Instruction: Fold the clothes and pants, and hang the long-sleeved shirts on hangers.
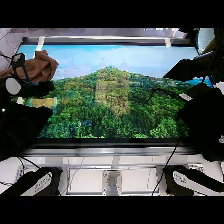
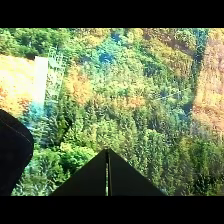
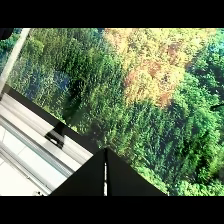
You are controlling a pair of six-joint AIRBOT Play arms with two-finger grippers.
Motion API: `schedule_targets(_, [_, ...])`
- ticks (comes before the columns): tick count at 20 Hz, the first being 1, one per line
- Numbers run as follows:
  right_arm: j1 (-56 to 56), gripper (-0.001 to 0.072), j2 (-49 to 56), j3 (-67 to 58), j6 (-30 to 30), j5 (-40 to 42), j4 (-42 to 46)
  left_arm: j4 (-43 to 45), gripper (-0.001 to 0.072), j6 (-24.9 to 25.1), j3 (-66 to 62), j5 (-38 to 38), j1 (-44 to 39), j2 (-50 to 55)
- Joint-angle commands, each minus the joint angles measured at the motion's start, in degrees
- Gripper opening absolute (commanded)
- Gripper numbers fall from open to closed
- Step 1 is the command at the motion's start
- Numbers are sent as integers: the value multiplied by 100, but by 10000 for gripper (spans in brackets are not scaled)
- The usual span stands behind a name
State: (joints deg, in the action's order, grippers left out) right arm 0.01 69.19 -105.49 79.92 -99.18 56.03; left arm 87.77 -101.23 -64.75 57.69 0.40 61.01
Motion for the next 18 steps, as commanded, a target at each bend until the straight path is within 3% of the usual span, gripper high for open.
schedule_targets(1, [44,10,2,2,61,-35,9,2,39,2,0,0,-4,4])
schedule_targets(14, [44,10,2,2,199,-214,15,7,39,4,2,-24,-4,17])
schedule_targets(18, [44,10,4,4,179,105,20,1438,44,11,2,-234,44,262])
